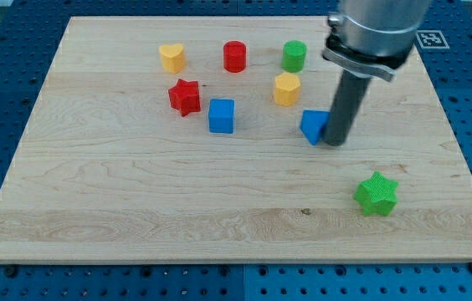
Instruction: Push the blue triangle up a bit
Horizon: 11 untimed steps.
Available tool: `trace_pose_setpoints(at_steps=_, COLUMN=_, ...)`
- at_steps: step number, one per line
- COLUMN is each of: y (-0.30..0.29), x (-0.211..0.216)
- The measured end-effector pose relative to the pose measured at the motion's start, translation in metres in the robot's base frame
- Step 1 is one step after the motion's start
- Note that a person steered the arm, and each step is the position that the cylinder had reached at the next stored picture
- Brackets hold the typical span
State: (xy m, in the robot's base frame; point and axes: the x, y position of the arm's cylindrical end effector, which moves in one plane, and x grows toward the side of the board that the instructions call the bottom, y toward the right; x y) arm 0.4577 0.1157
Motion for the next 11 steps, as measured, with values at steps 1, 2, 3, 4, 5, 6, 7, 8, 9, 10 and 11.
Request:
trace_pose_setpoints(at_steps=1, y=-0.033, x=-0.010)
trace_pose_setpoints(at_steps=2, y=-0.057, x=-0.018)
trace_pose_setpoints(at_steps=3, y=-0.070, x=-0.024)
trace_pose_setpoints(at_steps=4, y=-0.070, x=-0.018)
trace_pose_setpoints(at_steps=5, y=-0.056, x=-0.013)
trace_pose_setpoints(at_steps=6, y=-0.051, x=-0.026)
trace_pose_setpoints(at_steps=7, y=-0.051, x=-0.037)
trace_pose_setpoints(at_steps=8, y=-0.051, x=-0.046)
trace_pose_setpoints(at_steps=9, y=-0.052, x=-0.058)
trace_pose_setpoints(at_steps=10, y=-0.061, x=-0.065)
trace_pose_setpoints(at_steps=11, y=-0.063, x=-0.049)
